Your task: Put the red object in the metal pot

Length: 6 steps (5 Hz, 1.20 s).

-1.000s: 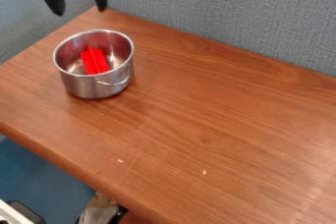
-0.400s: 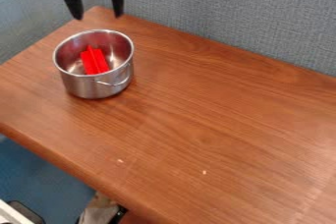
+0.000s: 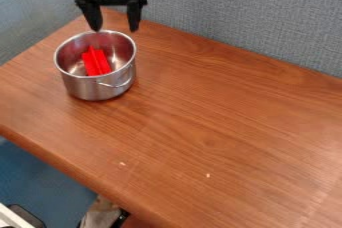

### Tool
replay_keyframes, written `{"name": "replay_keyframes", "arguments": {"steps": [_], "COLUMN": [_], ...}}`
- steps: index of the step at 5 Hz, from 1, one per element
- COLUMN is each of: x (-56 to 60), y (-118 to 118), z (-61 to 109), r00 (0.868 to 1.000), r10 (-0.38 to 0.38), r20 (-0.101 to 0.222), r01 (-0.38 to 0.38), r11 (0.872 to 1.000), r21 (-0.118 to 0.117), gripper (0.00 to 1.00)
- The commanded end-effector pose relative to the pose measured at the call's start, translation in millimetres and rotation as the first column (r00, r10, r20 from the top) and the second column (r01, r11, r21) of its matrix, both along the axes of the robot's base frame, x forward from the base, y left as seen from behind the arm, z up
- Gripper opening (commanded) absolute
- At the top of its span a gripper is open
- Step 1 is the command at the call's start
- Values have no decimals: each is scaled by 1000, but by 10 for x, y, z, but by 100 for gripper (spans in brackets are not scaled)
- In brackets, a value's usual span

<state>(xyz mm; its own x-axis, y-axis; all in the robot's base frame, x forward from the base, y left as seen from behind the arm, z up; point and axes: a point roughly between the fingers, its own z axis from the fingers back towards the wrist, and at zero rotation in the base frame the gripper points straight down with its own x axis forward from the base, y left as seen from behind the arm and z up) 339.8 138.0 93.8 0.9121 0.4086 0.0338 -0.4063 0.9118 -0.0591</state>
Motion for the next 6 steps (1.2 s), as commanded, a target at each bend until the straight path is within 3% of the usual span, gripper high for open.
{"name": "replay_keyframes", "arguments": {"steps": [1,2,3,4,5,6], "x": [-57,-125,-159,-192,-277,-321], "y": [79,156,150,111,127,157], "z": [373,545,539,440,659,800], "r00": [997,994,989,980,985,989], "r10": [-2,-8,68,137,82,36], "r20": [81,105,134,144,154,142], "r01": [2,8,-68,-136,-89,-48], "r11": [1000,1000,998,991,995,996], "r21": [6,0,-7,-18,37,78], "gripper": [100,0,100,100,100,100]}}
